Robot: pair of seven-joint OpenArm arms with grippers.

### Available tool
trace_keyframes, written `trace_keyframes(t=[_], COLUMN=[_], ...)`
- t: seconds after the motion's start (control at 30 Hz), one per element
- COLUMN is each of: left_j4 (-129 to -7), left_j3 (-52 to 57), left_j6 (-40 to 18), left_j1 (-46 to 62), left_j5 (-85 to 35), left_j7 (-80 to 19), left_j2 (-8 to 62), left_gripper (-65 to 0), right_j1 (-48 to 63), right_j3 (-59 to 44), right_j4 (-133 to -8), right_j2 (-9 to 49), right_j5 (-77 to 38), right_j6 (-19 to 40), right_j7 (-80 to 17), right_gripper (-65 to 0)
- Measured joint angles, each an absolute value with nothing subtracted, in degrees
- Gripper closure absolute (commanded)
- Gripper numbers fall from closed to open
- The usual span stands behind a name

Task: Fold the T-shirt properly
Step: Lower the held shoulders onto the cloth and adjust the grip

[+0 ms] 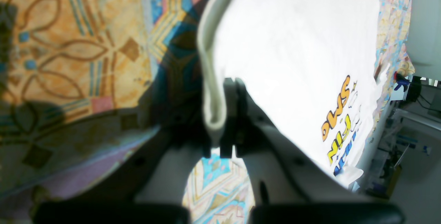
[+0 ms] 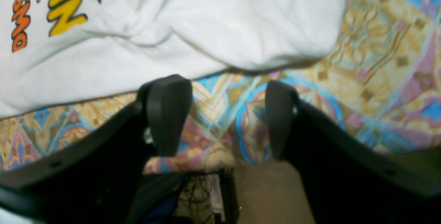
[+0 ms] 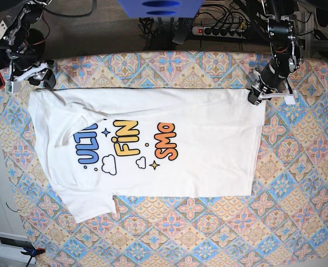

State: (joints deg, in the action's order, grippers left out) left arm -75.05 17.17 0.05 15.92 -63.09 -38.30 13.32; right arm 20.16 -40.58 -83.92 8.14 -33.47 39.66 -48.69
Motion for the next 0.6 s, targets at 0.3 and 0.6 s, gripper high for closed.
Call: trace_keyframes(t=[0.3, 0.6], left_j4=[-75.0, -75.0], left_j3=[17.2, 17.2], left_j6=[0.0, -0.2], left_j1=[16.1, 16.5], left_j5=[-63.2, -63.3], left_j7=[-38.3, -38.2], left_j2=[13.3, 13.3], left_gripper=[0.0, 0.0], right_j1=[13.5, 9.3], right_j3=[-40.7, -40.9], right_j4=[-76.0, -69.3], right_j2=[8.3, 8.4], right_j5=[-33.8, -33.1], right_j6=[39.7, 39.4], right_j7=[-47.7, -48.7], right_gripper=[-36.9, -36.9])
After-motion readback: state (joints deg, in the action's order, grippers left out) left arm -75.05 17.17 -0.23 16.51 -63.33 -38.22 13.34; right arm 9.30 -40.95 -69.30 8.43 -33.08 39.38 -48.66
